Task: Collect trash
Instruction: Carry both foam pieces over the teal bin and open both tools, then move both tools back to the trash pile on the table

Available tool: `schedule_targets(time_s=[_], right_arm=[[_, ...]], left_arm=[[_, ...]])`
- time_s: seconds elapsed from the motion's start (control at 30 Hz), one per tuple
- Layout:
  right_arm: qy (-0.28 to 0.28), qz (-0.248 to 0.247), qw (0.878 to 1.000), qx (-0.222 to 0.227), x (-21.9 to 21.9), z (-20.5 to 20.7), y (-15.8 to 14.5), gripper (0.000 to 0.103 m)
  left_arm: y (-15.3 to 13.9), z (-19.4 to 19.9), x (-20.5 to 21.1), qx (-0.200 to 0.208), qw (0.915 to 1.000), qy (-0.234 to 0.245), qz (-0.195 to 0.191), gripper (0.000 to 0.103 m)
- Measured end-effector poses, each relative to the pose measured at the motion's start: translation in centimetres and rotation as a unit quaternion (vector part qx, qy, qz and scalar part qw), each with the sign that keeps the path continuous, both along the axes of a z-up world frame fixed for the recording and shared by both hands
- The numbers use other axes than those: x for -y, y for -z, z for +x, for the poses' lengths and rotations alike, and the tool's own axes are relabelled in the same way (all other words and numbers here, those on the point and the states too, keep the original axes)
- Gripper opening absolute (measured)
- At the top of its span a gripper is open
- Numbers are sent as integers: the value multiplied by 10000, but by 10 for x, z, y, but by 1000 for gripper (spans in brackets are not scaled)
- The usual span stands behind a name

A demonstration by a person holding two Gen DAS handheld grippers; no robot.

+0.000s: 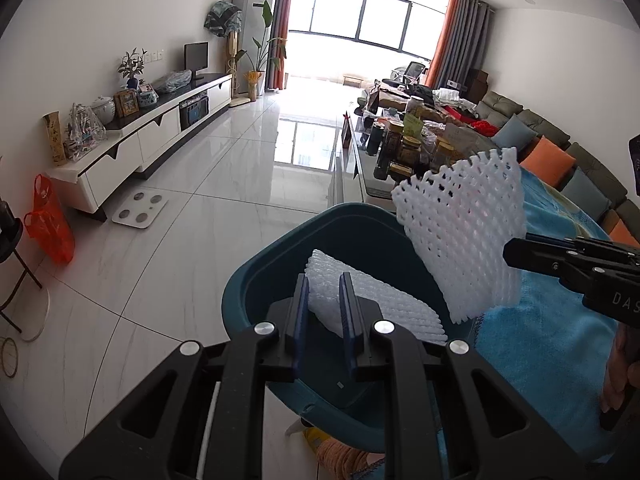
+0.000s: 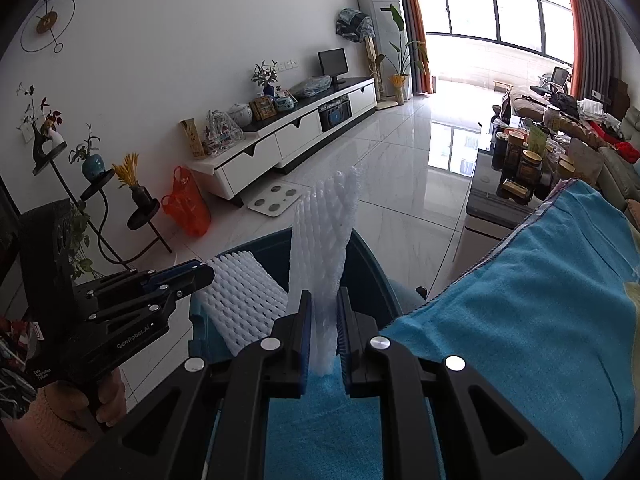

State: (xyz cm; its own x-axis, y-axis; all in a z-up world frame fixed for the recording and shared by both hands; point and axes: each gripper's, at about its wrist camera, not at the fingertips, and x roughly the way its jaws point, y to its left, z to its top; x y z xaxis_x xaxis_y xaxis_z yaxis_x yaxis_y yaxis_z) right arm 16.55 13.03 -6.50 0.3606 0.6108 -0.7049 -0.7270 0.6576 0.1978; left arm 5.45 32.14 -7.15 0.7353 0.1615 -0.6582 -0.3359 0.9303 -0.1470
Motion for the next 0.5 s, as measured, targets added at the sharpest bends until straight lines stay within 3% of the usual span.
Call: schedule_targets(time_s=[0.17, 0.5], right_arm=[[-39, -132, 9996, -250, -10, 8, 10, 15], [74, 10, 9993, -368, 2, 8, 9, 20]], left_arm=[[16, 14, 2, -113, 9999, 15, -53, 20], [30, 25, 9, -124, 9998, -48, -179, 44]])
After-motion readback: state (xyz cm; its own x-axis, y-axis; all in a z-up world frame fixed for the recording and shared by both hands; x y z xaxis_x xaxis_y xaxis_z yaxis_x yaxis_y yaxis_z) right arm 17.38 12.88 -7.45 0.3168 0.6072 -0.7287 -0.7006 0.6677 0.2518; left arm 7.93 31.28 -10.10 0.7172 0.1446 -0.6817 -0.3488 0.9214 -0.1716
